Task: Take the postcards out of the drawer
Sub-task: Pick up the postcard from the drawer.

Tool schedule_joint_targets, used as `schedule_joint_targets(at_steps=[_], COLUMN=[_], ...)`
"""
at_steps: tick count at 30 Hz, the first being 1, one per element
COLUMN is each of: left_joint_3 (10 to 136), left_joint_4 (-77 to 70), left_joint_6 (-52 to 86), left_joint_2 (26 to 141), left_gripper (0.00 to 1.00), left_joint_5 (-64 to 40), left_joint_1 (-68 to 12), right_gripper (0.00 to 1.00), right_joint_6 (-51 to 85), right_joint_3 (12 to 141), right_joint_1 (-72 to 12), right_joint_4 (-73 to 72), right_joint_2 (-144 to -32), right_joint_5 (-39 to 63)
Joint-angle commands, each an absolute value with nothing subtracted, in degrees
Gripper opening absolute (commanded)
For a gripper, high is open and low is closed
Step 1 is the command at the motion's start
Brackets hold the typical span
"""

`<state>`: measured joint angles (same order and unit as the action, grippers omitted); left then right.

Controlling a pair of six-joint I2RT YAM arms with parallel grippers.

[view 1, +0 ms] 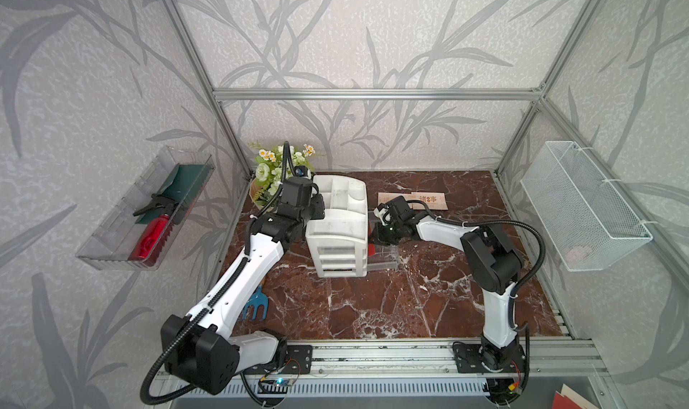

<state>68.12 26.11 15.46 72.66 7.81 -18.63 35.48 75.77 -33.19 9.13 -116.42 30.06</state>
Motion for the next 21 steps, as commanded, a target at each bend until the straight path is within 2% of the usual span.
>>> schedule_joint_targets(at_steps=[1,5,11,21], left_joint_3=[66.8,68.6,71.4,77.1], left_joint_4=[35.8,36.4,37.1,38.9], left_joint_6=[13.0,12.7,11.7,9.2], left_joint_2=[74.6,74.2,73.4,73.8], left_gripper=[0.00,0.06,0.22,0.34], left_joint_5=[7.2,7.3,7.6,7.0], left_joint_1=[-18.4,-18.3,-18.3,-18.2], right_gripper=[0.06,0.04,0.03,0.02], right_joint_6=[34.4,33.7,31.8,24.5], right_joint_3=[76.3,76.2,76.1,78.9], right_joint_1=[-32.8,-32.1,-30.1,-26.0], right_joint_4=[10.7,11.1,12.8,21.1], right_joint_2=[-114.2,-112.7,-109.8,-105.4], right_joint_5=[30.2,29.8,29.6,29.1])
